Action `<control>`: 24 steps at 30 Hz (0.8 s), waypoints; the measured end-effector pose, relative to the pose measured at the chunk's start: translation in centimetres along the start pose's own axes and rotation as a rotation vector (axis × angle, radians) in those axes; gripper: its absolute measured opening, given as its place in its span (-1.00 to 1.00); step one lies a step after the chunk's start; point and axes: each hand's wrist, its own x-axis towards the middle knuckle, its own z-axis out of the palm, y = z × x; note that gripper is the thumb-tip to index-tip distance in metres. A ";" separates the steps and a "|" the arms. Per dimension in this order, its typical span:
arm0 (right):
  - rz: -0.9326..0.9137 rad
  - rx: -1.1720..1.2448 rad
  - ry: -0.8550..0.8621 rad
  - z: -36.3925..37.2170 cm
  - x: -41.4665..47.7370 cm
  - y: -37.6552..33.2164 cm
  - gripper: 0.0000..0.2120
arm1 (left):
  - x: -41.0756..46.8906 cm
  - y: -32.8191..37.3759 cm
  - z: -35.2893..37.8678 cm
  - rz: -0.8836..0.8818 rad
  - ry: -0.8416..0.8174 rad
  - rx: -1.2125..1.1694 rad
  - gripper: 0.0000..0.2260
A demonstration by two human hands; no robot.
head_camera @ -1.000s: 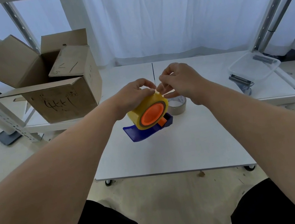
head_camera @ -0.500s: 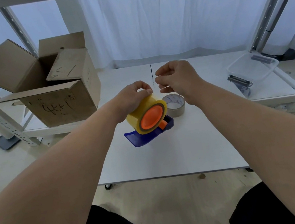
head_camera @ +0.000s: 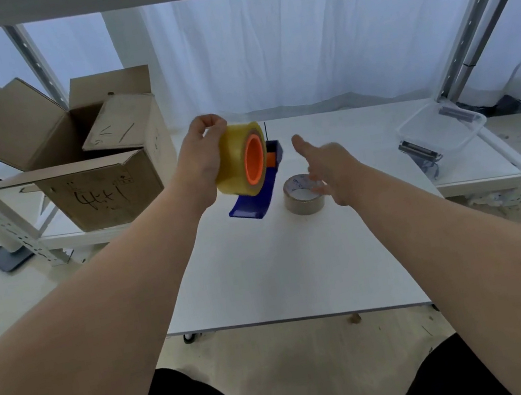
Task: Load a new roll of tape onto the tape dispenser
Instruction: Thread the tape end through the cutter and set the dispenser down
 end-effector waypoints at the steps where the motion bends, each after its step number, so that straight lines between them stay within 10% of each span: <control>1: 0.051 -0.013 -0.052 -0.1 -0.1 0.1 -0.33 | 0.0 0.2 0.0 -0.005 -0.004 -0.050 -0.88; 13: -0.102 0.631 -0.271 0.0 -0.4 -0.6 -0.52 | -0.9 2.1 0.2 -0.050 -0.106 -0.316 -0.93; 24: -0.235 0.525 -0.352 0.0 -0.8 -0.5 -0.70 | -1.5 1.7 0.3 -0.119 -0.125 -0.132 -0.84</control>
